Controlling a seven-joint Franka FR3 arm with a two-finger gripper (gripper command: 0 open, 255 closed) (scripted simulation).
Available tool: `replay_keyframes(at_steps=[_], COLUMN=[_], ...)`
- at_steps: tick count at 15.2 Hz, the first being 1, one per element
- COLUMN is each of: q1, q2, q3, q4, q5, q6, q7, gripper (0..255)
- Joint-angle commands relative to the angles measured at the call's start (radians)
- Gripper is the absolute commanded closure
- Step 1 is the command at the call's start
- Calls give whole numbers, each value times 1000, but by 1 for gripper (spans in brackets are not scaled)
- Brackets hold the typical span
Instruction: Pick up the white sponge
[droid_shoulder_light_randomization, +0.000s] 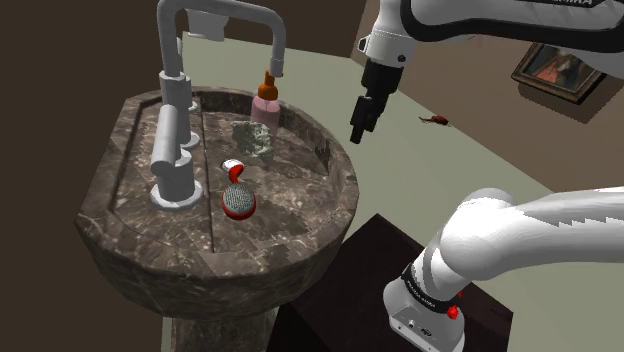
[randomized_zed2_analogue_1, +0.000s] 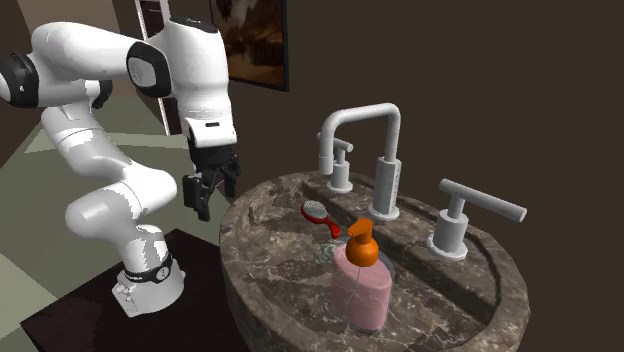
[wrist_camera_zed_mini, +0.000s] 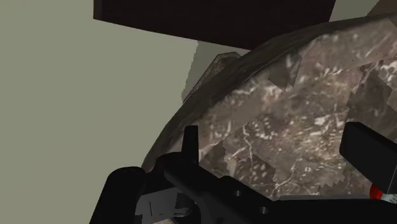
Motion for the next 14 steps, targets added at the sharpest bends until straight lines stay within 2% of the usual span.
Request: replay_keyframes(at_steps=[1,7,14], q1=[0,10,29], q2=[0,141,336], q3=[0,17,31], q4=[0,1,63], q5=[0,89,188], q6=[0,239,494], q7=[0,50,82], gripper=[0,0,0])
